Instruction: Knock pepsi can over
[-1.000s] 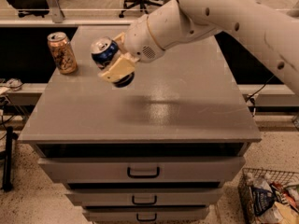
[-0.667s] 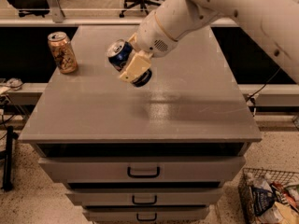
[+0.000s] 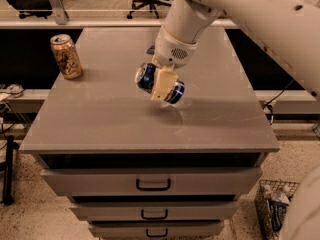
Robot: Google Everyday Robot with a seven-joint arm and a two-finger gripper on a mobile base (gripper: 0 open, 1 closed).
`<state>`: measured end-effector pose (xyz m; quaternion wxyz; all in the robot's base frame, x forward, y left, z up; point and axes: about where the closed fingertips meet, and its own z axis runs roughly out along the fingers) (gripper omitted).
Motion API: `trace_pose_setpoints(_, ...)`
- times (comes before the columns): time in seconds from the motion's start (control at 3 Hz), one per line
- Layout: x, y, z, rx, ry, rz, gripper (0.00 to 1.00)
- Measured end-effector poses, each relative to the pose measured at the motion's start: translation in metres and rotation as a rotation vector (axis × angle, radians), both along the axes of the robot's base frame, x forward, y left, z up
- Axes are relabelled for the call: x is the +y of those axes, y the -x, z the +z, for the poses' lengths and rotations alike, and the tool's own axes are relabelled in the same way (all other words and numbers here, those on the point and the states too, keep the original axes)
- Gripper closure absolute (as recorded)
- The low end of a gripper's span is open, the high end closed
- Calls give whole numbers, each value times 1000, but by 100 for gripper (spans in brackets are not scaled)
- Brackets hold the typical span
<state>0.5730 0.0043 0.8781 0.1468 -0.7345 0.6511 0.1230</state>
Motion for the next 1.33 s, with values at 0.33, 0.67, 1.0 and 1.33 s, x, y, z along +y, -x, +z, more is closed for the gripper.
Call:
trace_pose_setpoints(0.33, -4, 1, -6, 12, 62, 2, 76)
trace_pose_setpoints(0.67, 4, 5, -15, 26, 83, 14, 54)
trace_pose_setpoints(1.0, 21, 14, -29, 47, 89, 41, 21)
trace_pose_setpoints(1.33, 29, 18, -35, 58, 91, 55, 1)
